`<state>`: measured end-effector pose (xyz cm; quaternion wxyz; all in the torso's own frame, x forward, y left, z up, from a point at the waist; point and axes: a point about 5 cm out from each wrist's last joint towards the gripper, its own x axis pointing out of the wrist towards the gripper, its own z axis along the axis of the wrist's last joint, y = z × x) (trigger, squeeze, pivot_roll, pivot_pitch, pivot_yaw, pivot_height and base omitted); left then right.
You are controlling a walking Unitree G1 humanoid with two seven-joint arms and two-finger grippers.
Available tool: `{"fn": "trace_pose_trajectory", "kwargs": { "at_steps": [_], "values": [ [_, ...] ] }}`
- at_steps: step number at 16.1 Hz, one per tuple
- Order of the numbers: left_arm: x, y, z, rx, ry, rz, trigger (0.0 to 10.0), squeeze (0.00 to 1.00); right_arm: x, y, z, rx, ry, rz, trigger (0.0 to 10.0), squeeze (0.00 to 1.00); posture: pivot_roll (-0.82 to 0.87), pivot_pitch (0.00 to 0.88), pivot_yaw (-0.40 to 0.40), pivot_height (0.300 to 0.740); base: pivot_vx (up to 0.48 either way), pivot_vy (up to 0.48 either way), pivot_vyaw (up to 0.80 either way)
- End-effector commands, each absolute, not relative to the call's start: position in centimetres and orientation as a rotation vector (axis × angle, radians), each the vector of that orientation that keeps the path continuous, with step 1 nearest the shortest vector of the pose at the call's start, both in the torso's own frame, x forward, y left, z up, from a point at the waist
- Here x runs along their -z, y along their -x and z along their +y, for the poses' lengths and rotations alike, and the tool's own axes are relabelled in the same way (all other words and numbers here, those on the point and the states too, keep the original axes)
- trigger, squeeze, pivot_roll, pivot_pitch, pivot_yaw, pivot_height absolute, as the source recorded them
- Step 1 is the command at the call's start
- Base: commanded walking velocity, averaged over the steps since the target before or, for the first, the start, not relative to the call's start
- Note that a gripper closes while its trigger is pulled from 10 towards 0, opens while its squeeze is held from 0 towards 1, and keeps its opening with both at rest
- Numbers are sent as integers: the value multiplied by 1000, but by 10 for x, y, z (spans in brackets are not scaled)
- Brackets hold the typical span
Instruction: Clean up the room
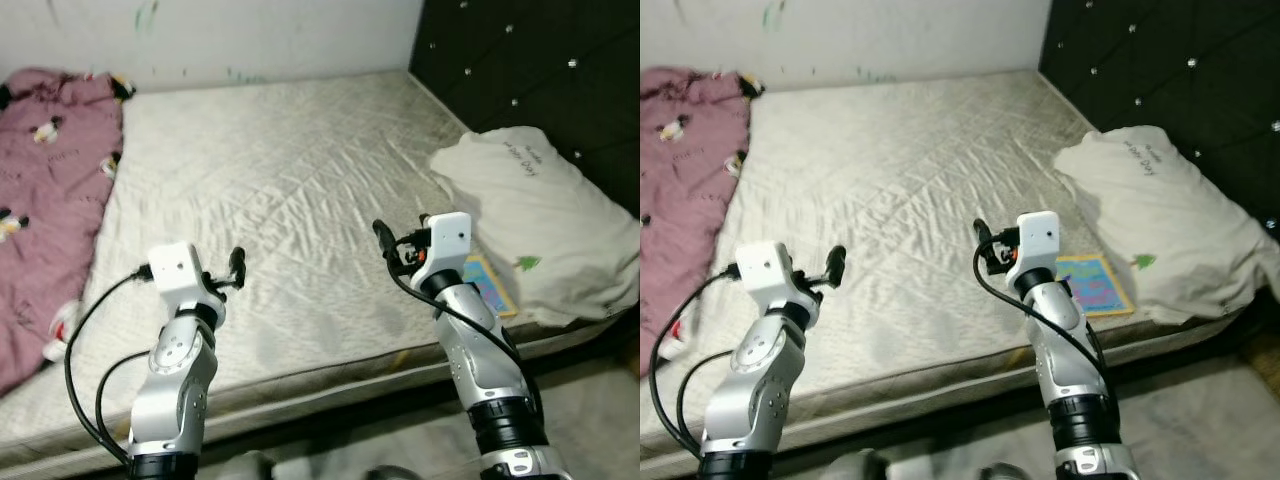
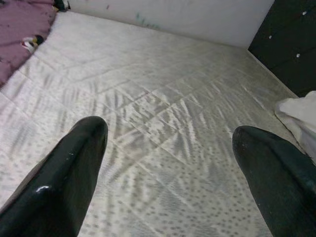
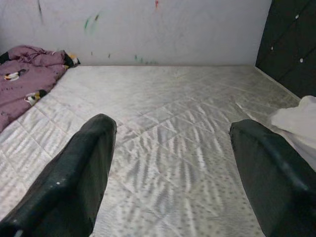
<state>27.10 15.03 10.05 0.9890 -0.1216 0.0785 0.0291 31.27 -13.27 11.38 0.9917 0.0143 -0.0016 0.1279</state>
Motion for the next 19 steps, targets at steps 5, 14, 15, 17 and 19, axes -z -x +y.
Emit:
{"fn": "trace_pose_trajectory", "kwargs": {
  "at_steps": [5, 14, 15, 17, 19],
  "values": [
    [-103, -272, 150, -46, 247, 153, 10000, 0, -118, -314, -127, -269, -29, -17, 10000, 0, 1, 0, -5, 740, 0, 480, 0],
    [-102, -272, 147, -38, 252, 154, 10000, 0, -116, -317, -128, -270, -3, 1, 10000, 0, 1, 0, -11, 740, 0, 480, 0],
    [-102, -272, 147, -37, 252, 154, 10000, 0, -116, -317, -128, -271, -1, 2, 10000, 0, 1, 0, -11, 740, 0, 480, 0],
    [-102, -273, 147, -37, 255, 154, 10000, 0, -115, -318, -128, -276, 3, 7, 10000, 0, 1, 0, -13, 740, 0, 480, 0],
    [-102, -272, 146, -38, 258, 154, 10000, 0, -115, -317, -127, -281, 5, 11, 10000, 0, 0, 0, -14, 740, 0, 480, 0]
  ]
}}
